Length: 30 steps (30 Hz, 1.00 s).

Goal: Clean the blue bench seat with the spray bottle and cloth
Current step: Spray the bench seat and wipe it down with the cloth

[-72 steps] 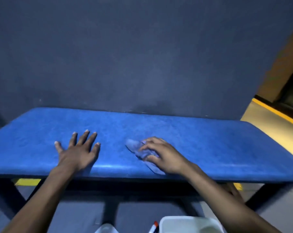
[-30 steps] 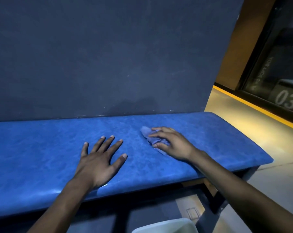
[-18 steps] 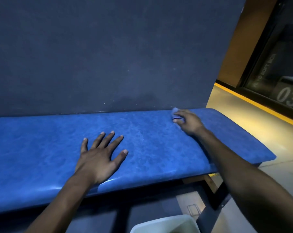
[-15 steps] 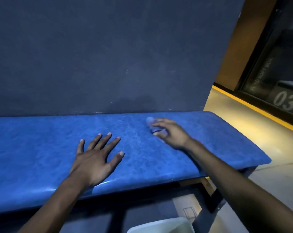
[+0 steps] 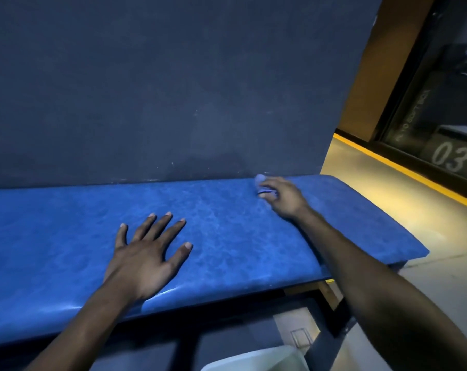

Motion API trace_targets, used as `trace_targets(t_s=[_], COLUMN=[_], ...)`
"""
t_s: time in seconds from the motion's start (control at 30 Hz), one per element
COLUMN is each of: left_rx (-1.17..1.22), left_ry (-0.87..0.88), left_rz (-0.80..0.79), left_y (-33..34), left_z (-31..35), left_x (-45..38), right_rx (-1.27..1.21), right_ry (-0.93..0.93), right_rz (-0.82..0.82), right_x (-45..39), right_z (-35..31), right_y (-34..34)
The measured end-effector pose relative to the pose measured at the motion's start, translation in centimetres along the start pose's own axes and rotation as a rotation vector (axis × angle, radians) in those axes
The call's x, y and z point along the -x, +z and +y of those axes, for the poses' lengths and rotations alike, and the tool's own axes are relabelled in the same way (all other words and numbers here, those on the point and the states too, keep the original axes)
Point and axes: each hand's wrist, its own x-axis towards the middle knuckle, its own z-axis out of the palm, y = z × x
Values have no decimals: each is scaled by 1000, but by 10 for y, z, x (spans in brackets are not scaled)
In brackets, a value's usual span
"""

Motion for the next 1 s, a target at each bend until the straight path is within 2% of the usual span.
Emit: trace_targets(t_s=[0.1, 0.2, 0.27, 0.4, 0.5, 0.6, 0.73, 0.8, 0.93, 1.0], left_rx=[-5, -4, -9, -21, -35, -32, -49, -59, -61, -62], left_ry=[-4, -14, -23, -20, -16, -13, -24, -28, -19, -14], left_rz=[10, 17, 11, 15, 15, 24, 12, 4, 8, 8], left_y=[-1, 0, 1, 3, 1, 1, 3, 4, 3, 3], left_z=[-1, -1, 0, 1, 1, 0, 3, 4, 2, 1], left_x=[1, 2, 0, 0, -1, 1, 0, 0, 0, -4], right_rx=[-133, -145, -89, 99, 134, 20, -65, -68, -40, -52], right_ry=[-267, -434, -391, -68, 99, -71, -356, -365, -240, -232], right_rz=[-152, -263, -208, -11, 22, -38, -265, -262, -99, -104], right_x=[42, 103, 108, 51, 12, 21, 75, 60, -2, -2], right_z=[-67, -57, -7, 83, 82, 25, -19, -29, -66, -90], right_y=[8, -22, -46, -65, -41, -25, -29, -21, 29, 45])
